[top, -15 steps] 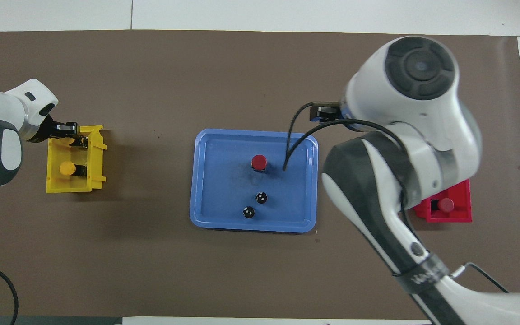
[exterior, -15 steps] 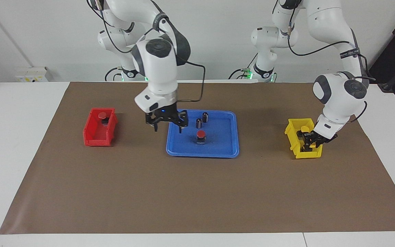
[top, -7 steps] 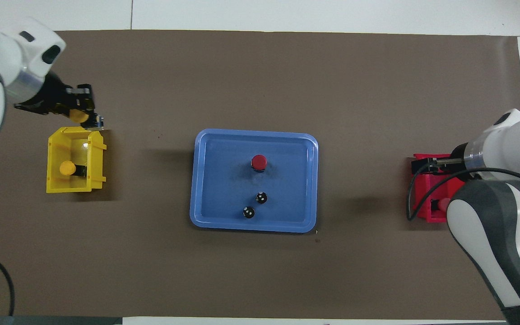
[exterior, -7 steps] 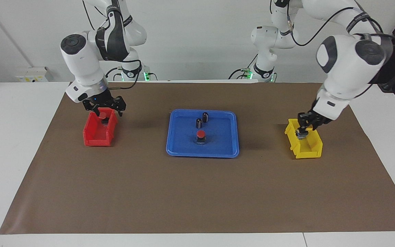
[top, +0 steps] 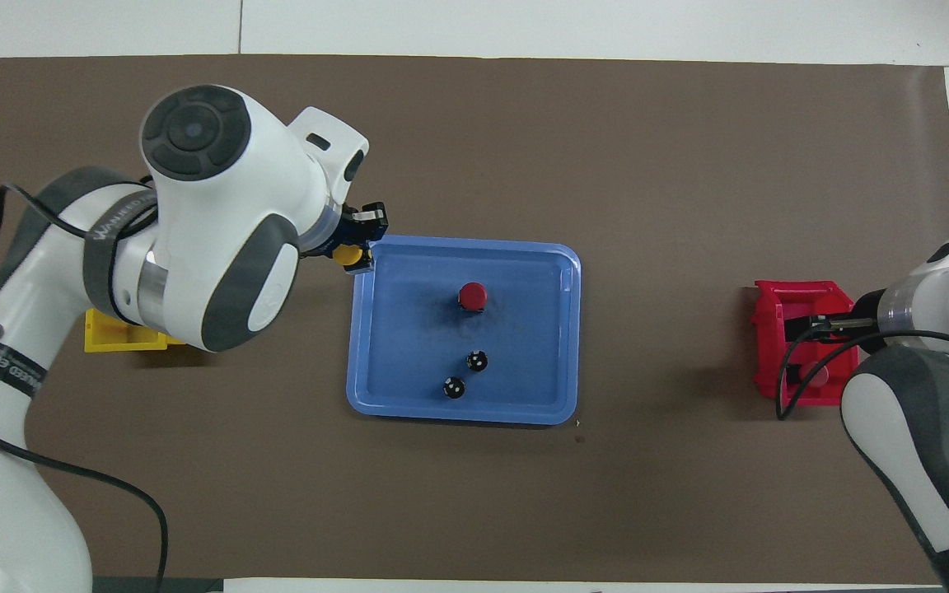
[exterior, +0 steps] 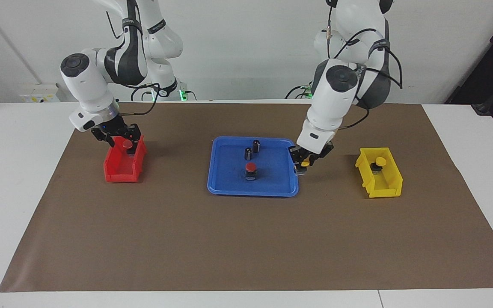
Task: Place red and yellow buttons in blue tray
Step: 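Place the yellow button in the tray while the right gripper grasps red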
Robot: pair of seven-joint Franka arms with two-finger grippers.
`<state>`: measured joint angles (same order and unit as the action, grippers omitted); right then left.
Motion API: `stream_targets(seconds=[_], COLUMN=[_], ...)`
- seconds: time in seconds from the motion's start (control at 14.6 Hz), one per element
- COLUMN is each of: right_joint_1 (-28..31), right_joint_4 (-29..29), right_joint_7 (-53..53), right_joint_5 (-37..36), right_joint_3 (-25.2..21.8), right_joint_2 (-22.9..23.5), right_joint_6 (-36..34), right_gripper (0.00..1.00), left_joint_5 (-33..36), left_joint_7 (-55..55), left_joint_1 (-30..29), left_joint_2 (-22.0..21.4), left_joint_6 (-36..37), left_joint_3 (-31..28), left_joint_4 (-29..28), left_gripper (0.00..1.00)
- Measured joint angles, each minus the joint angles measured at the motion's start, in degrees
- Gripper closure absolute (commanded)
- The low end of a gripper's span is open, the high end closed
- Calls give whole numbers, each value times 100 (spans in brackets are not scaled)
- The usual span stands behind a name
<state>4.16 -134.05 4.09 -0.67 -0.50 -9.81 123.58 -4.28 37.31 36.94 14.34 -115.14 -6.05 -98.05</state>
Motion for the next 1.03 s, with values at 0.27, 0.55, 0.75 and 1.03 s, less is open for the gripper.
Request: stream_targets(seconds=[0.27, 0.55, 0.75, 1.03], right_joint_1=[72, 210, 237, 285], right_joint_4=[-254, -386, -429, -489], right_joint_7=[14, 202, 241, 253], right_joint_5=[0, 0, 0, 0], right_joint_3=[-3, -6, -8, -8], right_joint_2=[9, 21, 20, 20], right_joint_6=[137, 313, 320, 320], right_gripper=[27, 29, 30, 30], left_joint_5=[-13, -15, -15, -15], left_joint_7=[159, 415, 499, 527], left_joint_1=[288, 488, 540, 542], left_joint_2=[220, 523, 622, 624], left_joint_6=[-459, -733, -872, -886], left_joint_3=[-1, -1, -2, -12], left_joint_4=[-359, -399, -399, -381], left_gripper=[99, 97, 42, 6])
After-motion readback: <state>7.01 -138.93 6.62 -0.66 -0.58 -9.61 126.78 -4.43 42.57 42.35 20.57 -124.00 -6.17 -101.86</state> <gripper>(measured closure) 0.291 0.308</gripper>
